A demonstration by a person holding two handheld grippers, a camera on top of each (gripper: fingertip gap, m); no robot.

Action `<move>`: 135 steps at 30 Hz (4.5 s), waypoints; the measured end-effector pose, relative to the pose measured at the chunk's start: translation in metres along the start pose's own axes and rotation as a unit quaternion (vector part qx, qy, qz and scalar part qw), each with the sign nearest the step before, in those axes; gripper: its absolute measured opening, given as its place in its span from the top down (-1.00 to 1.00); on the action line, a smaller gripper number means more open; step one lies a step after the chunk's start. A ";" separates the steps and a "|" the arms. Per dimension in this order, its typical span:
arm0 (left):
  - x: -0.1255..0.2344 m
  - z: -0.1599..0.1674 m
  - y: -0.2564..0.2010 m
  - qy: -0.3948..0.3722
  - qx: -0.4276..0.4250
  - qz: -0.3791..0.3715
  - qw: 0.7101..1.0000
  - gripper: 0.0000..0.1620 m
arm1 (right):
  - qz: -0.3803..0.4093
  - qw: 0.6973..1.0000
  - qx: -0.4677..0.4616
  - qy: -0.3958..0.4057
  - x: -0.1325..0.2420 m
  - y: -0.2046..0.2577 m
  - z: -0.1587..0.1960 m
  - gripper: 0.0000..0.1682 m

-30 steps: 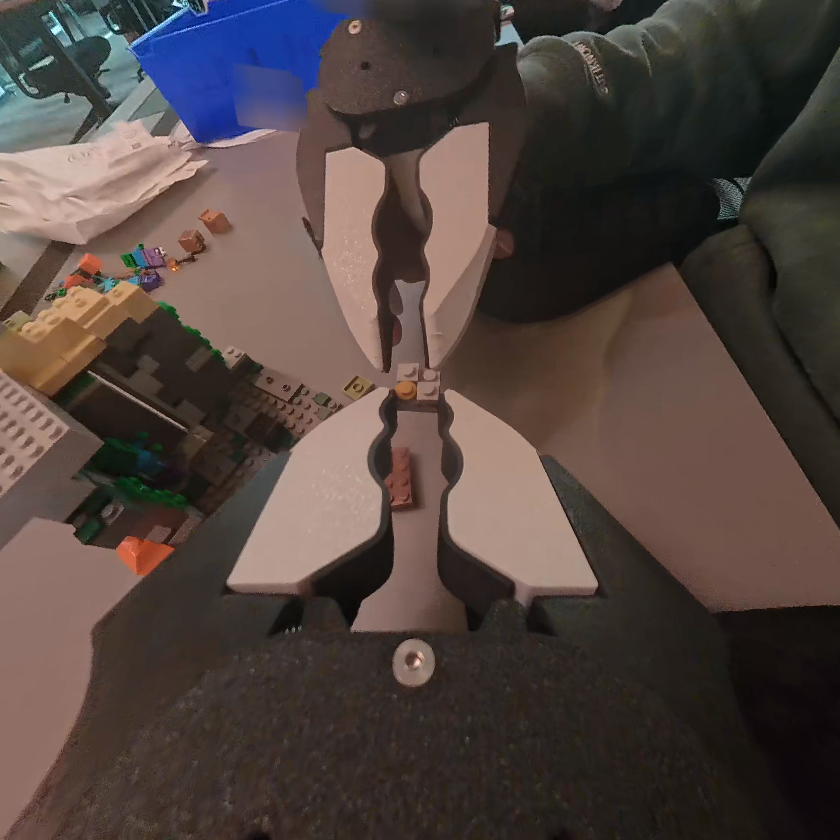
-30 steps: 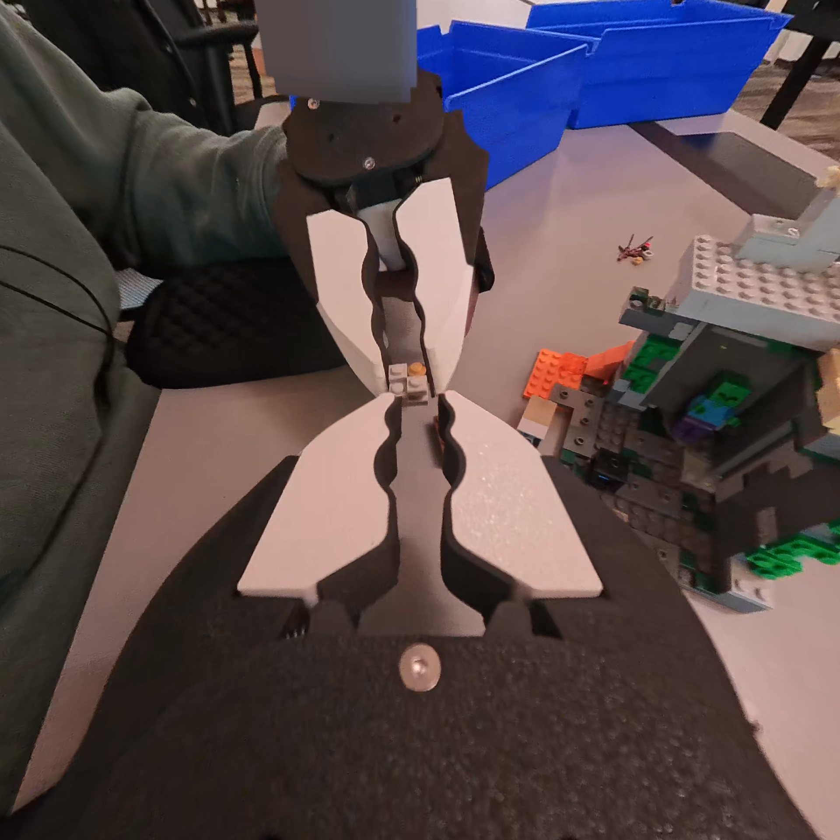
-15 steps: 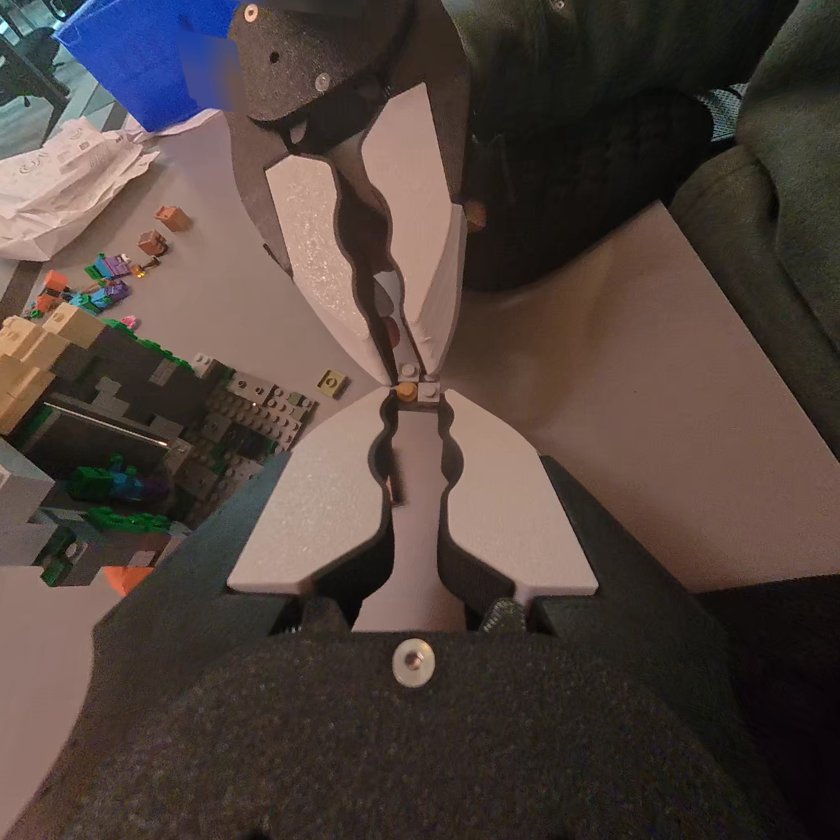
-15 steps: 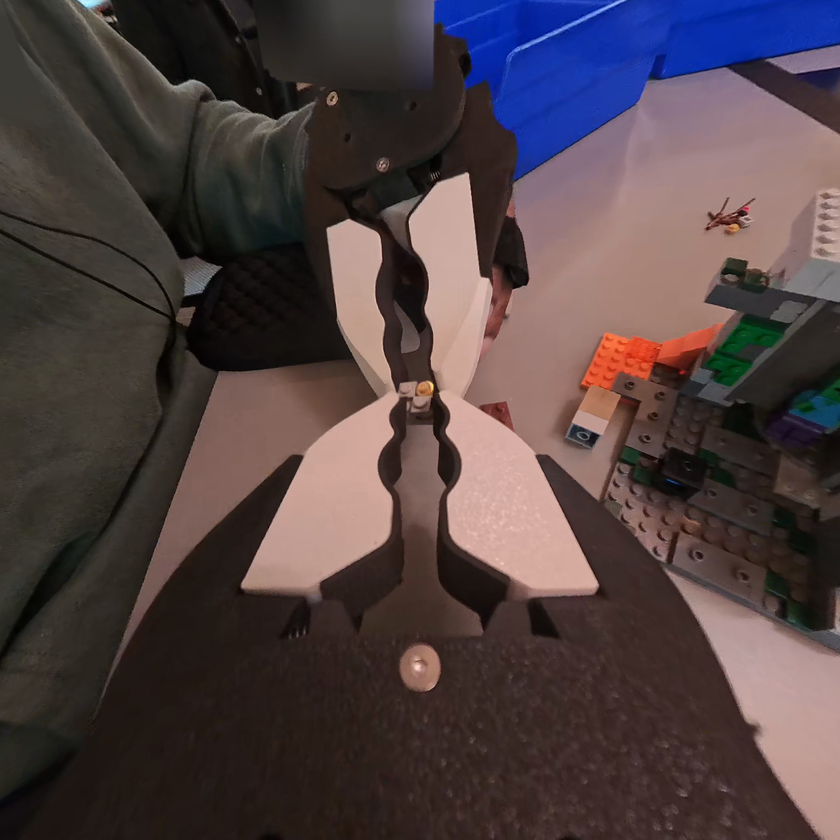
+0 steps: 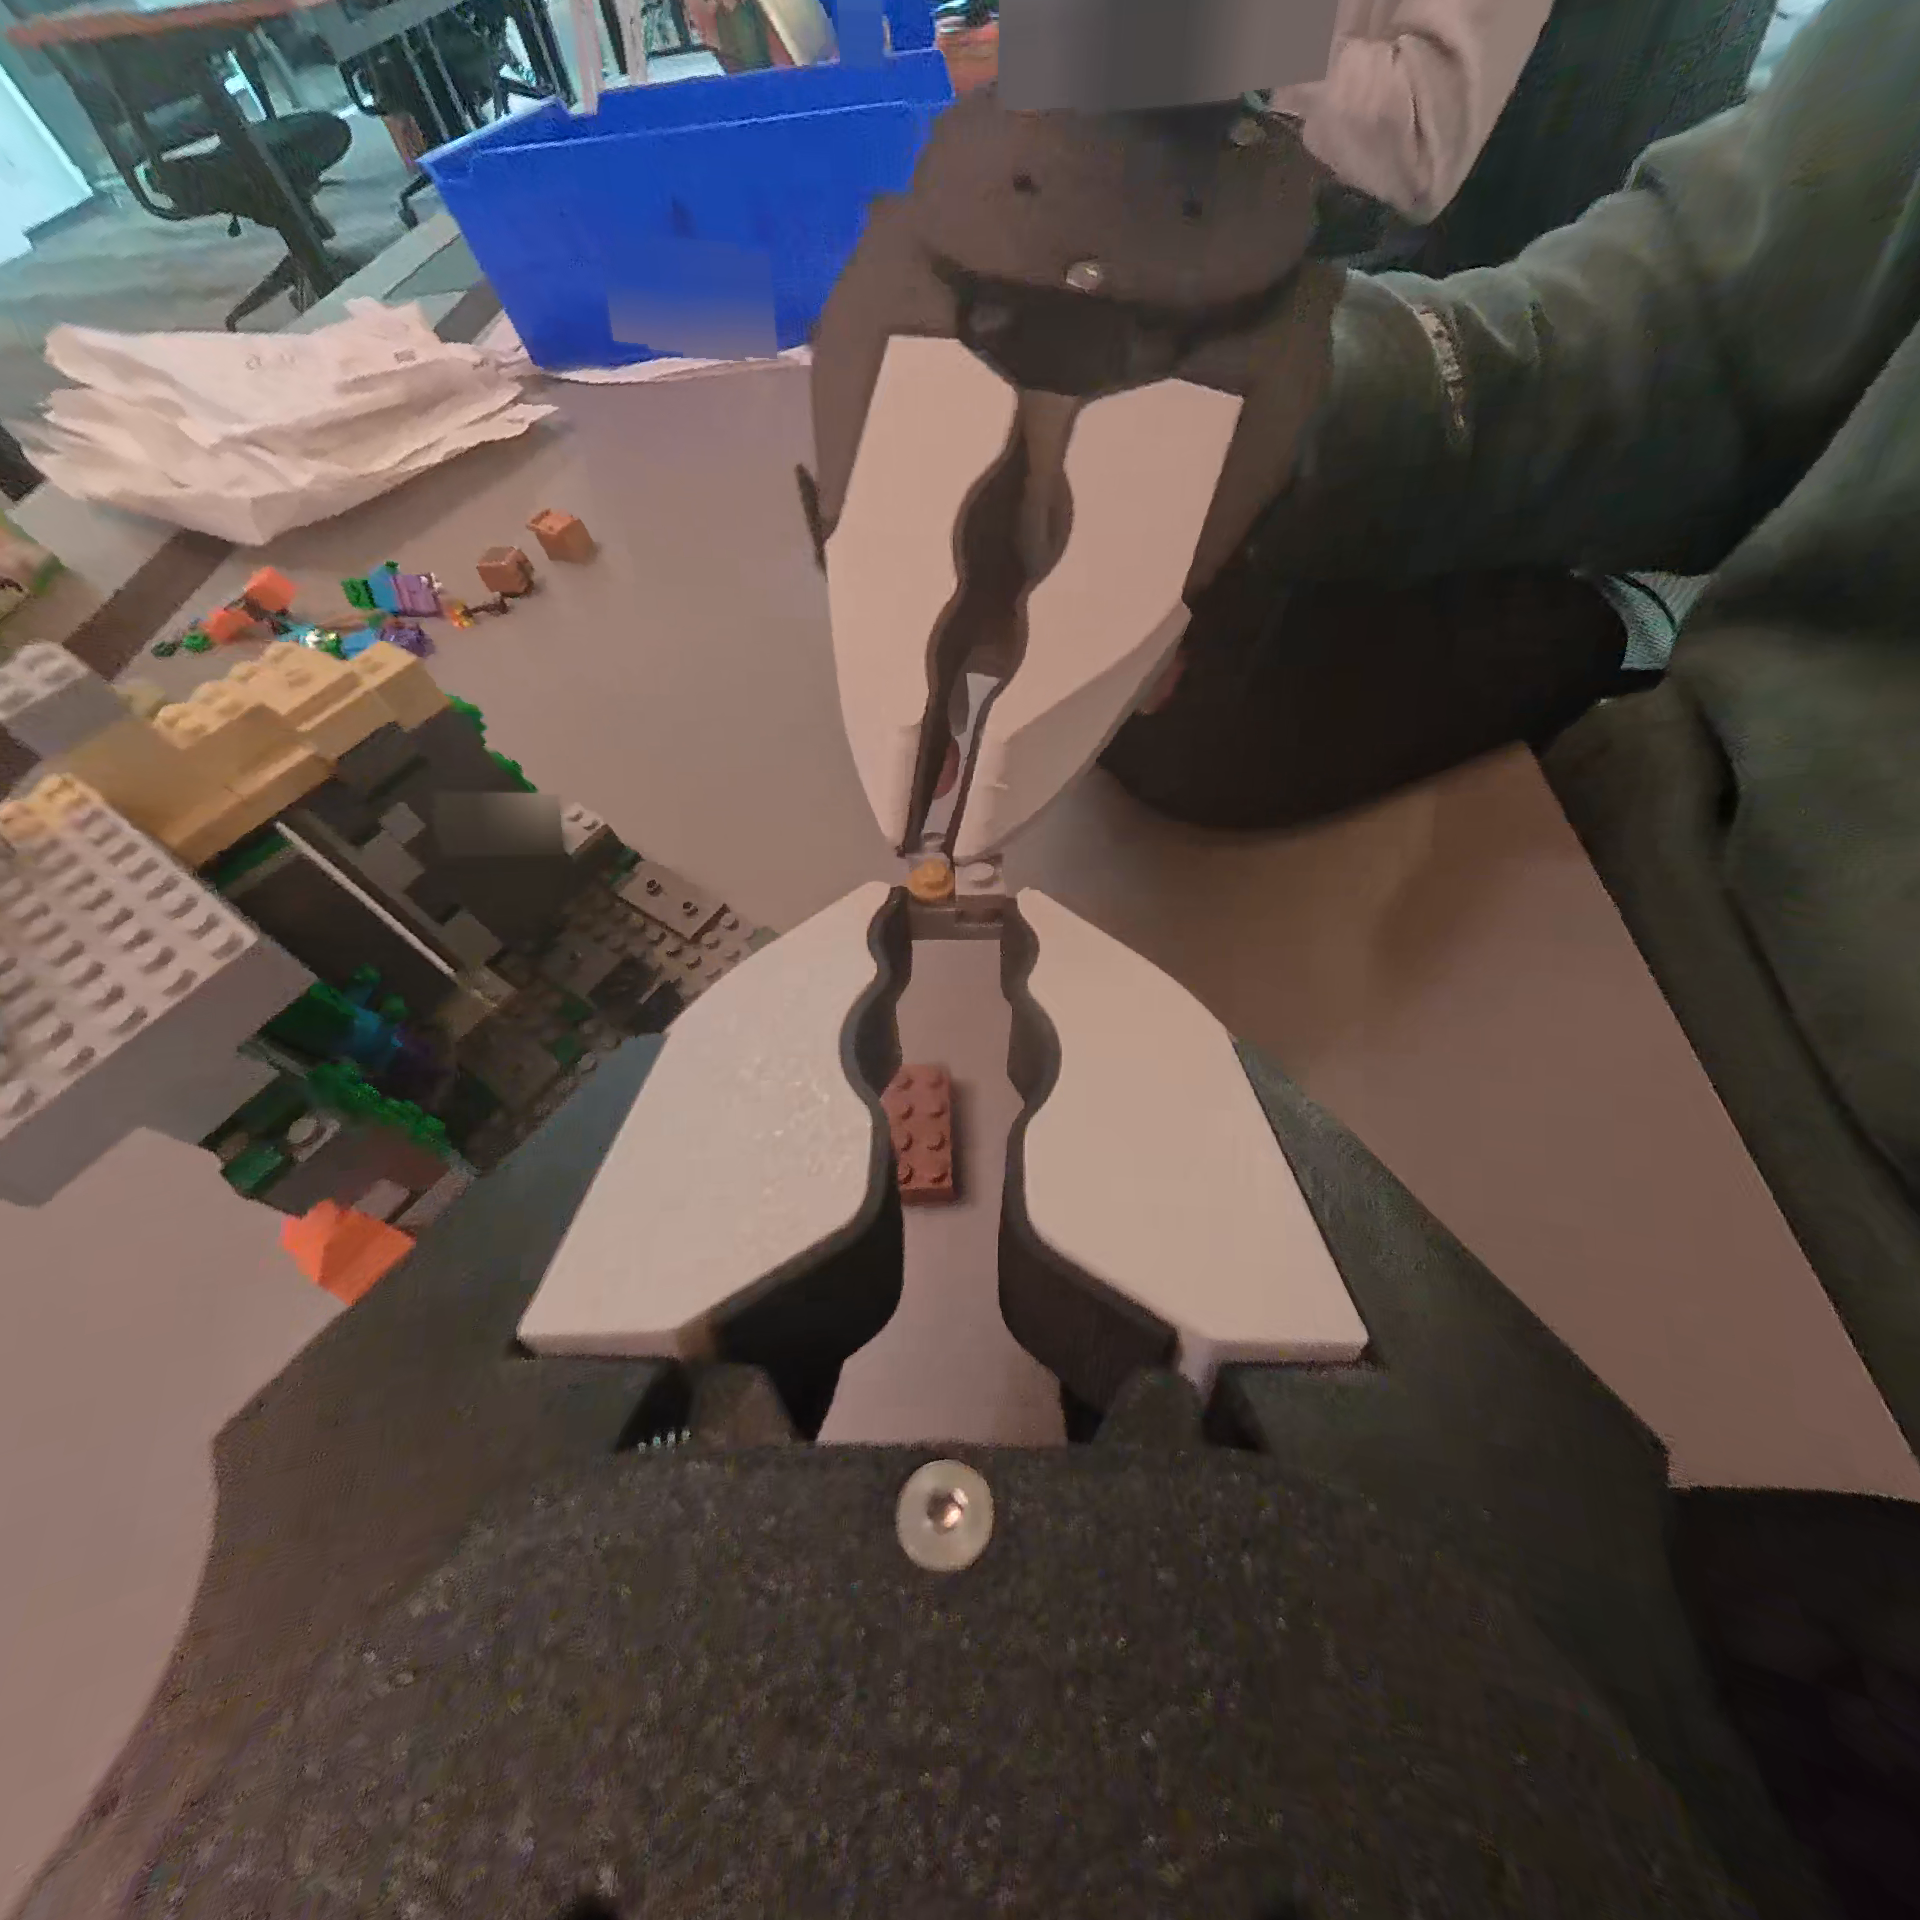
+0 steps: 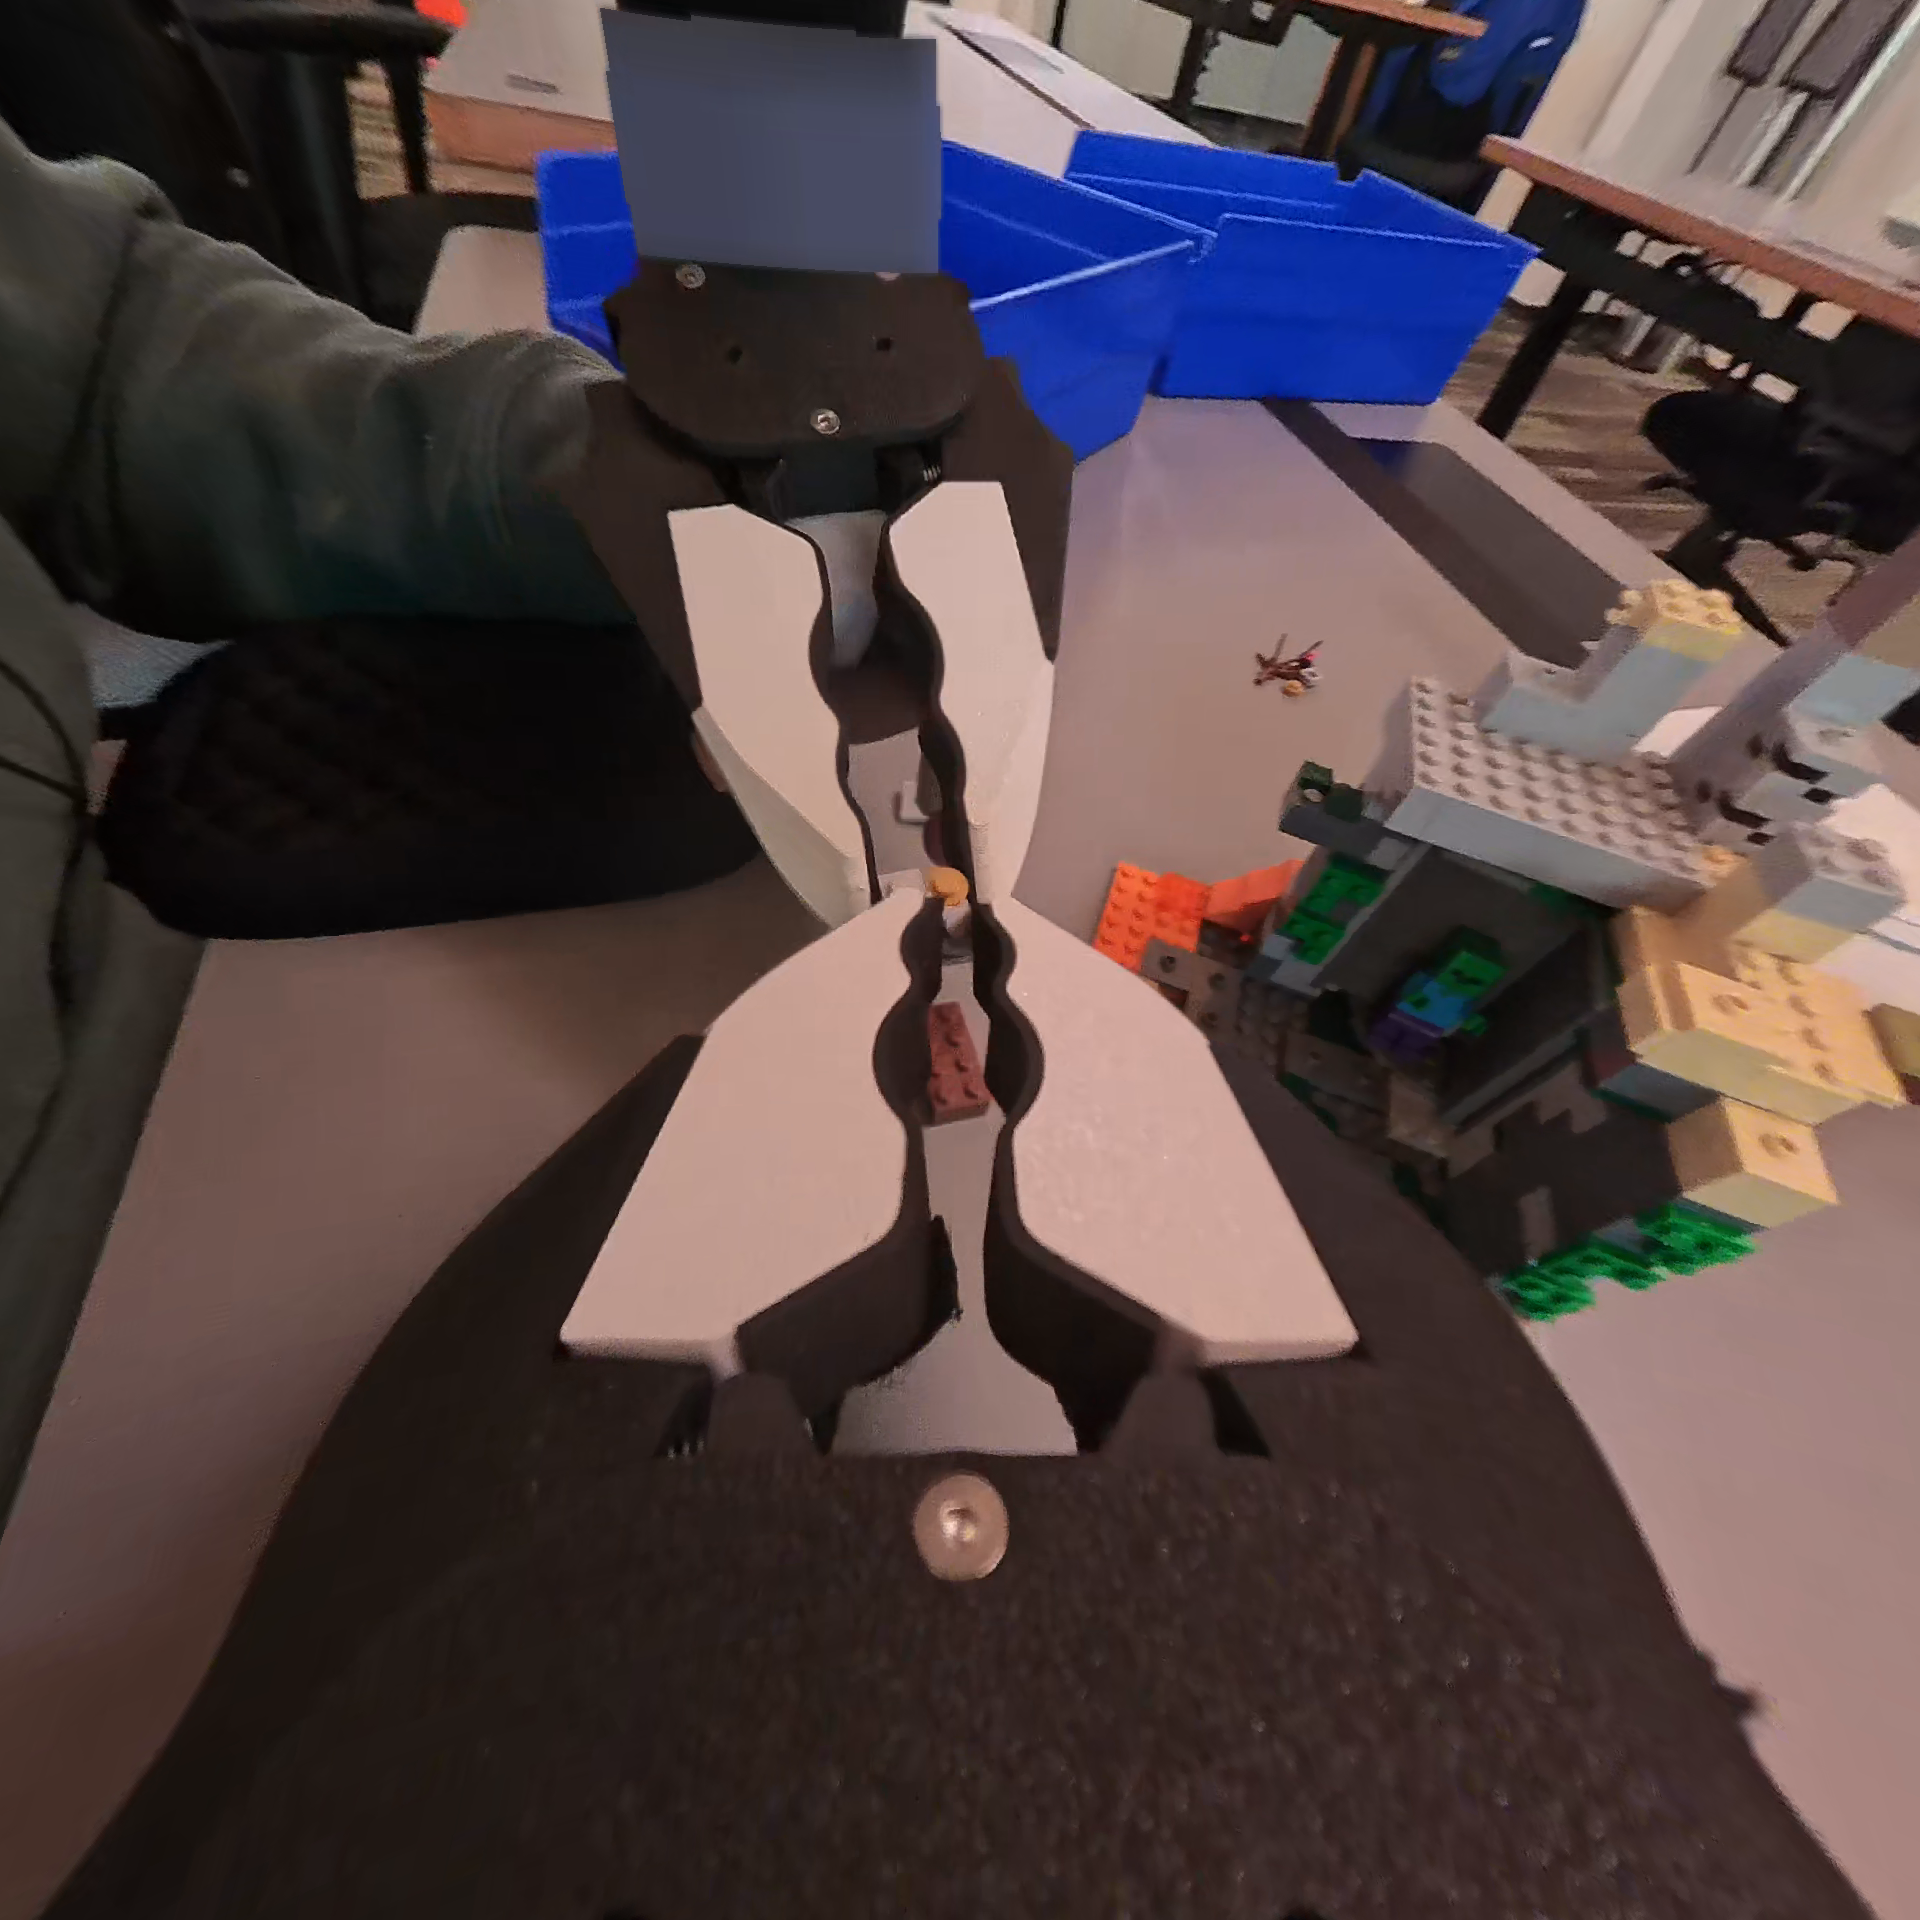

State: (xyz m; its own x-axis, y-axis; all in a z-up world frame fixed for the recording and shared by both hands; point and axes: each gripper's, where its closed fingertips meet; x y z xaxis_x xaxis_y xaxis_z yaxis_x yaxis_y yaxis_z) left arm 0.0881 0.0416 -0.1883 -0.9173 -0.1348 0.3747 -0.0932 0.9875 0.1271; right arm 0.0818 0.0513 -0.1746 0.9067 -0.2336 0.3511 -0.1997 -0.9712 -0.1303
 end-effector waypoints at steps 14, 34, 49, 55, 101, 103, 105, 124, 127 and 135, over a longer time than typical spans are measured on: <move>0.004 0.001 0.003 -0.004 0.012 0.008 1.000 0.80 | -0.077 0.997 -0.021 0.014 0.001 0.016 0.017 0.75; -0.004 0.000 -0.006 -0.018 0.011 0.022 1.000 0.80 | -0.071 0.997 -0.014 -0.012 0.002 0.018 0.007 0.93; -0.003 -0.009 -0.003 -0.040 0.046 0.019 0.998 0.80 | -0.079 0.993 -0.063 -0.058 0.008 0.013 -0.004 0.93; -0.011 0.008 0.009 0.025 0.011 -0.047 0.999 0.80 | -0.057 0.995 -0.082 -0.013 -0.001 0.006 0.011 0.83; -0.011 0.024 0.030 0.103 -0.074 -0.167 0.978 1.00 | -0.053 0.968 -0.243 -0.023 -0.006 -0.012 0.019 0.91; -0.010 0.022 0.027 0.086 -0.086 -0.145 0.982 1.00 | -0.061 0.957 -0.276 -0.063 0.003 -0.021 0.012 0.92; -0.009 0.014 0.025 0.066 -0.078 -0.145 0.984 1.00 | -0.056 0.959 -0.271 -0.064 0.007 -0.024 0.013 0.92; -0.006 -0.006 0.034 0.010 -0.092 -0.211 0.973 0.79 | -0.091 0.942 -0.302 -0.116 0.000 -0.013 -0.006 0.92; -0.002 -0.013 0.031 -0.006 -0.124 -0.218 0.968 0.79 | -0.144 0.911 -0.356 -0.150 0.004 -0.010 -0.013 0.93; 0.004 -0.024 0.025 -0.042 -0.143 -0.204 0.968 0.80 | -0.201 0.873 -0.400 -0.191 0.011 -0.006 -0.024 0.94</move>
State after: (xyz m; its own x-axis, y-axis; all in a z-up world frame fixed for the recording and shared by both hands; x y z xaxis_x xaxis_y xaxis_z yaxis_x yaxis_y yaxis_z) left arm 0.0917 0.0638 -0.1617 -0.8565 -0.4890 0.1651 -0.3536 0.7890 0.5024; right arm 0.0840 0.0535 -0.1482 0.9905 0.0181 -0.1365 0.1065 -0.7290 0.6762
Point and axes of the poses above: each gripper's, where its closed fingertips meet, x back along the fingers, z out of its underside, y = z × x across the jaws, and after that the axes turned 5 degrees about -z, right-handed
